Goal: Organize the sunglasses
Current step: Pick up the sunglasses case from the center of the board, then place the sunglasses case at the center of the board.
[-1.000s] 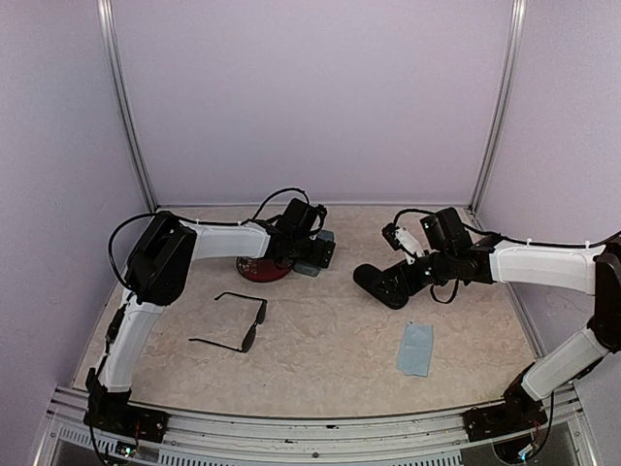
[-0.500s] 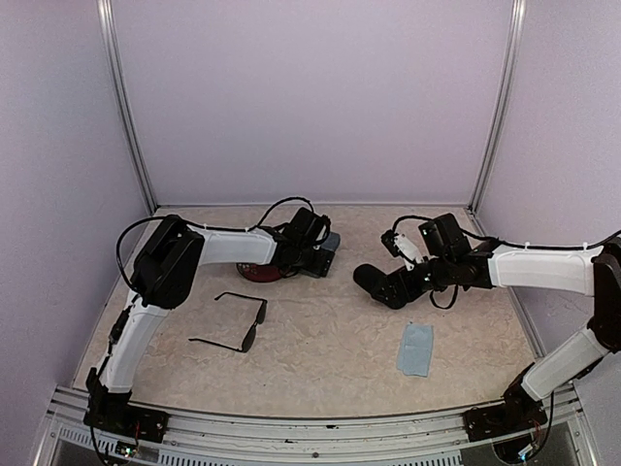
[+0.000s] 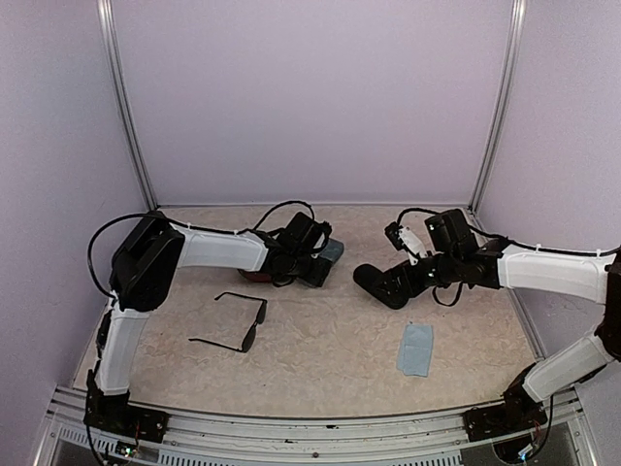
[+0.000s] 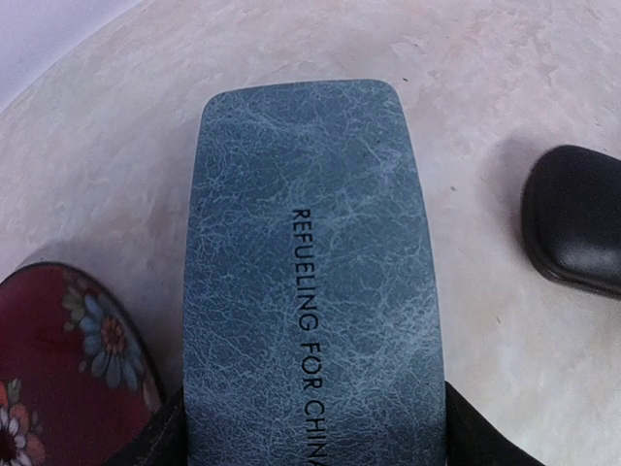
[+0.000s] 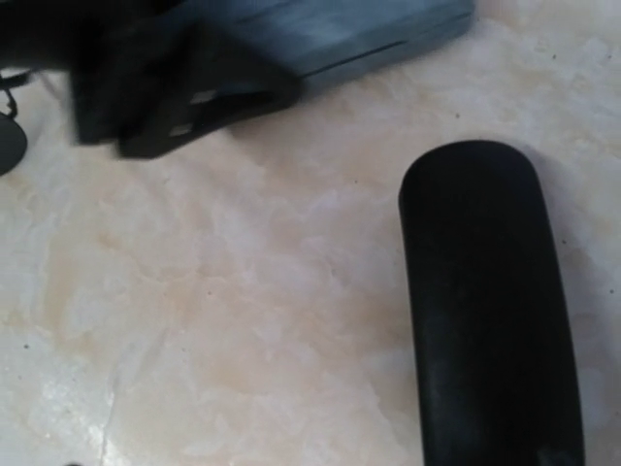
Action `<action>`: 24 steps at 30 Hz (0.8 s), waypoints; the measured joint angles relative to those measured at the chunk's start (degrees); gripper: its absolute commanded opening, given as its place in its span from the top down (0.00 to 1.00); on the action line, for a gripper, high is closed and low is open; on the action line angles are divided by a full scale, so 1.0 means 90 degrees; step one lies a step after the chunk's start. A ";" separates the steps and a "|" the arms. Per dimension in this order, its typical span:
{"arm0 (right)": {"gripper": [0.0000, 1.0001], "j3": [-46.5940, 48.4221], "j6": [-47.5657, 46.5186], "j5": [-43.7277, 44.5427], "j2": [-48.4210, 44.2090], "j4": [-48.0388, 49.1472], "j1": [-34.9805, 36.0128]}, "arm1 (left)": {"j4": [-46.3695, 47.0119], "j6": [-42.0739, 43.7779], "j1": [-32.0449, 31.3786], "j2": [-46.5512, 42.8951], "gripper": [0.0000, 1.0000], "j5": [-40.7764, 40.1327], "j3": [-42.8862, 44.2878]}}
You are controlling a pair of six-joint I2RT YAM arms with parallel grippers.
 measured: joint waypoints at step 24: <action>0.05 -0.0981 0.0597 -0.0823 -0.1302 0.0503 0.0719 | 0.1464 -0.0476 -0.1452 -0.3917 0.85 0.1197 -0.4653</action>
